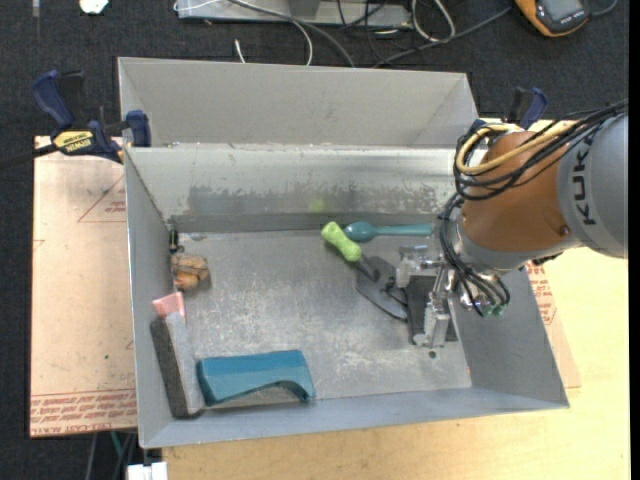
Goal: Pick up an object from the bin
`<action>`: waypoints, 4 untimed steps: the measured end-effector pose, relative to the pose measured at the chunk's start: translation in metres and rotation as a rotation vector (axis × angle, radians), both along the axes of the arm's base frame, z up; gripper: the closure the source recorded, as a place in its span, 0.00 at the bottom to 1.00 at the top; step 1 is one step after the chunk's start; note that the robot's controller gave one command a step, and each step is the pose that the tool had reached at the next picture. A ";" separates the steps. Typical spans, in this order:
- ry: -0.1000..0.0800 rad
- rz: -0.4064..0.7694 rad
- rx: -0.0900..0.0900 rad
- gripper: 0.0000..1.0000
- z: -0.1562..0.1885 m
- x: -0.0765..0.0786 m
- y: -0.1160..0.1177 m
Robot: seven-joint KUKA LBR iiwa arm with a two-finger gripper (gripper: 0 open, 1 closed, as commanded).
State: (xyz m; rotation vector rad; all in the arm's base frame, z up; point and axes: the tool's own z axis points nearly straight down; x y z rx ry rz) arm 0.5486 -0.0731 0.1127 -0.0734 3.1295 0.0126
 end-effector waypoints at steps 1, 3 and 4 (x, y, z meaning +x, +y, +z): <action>-0.006 0.037 0.000 0.00 -0.029 0.026 -0.027; -0.006 0.060 0.000 1.00 -0.041 0.025 -0.036; -0.007 0.037 0.002 1.00 -0.029 -0.007 -0.058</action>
Offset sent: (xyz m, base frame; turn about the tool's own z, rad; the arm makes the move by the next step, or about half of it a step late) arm 0.0237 -0.0362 -0.0427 -0.0637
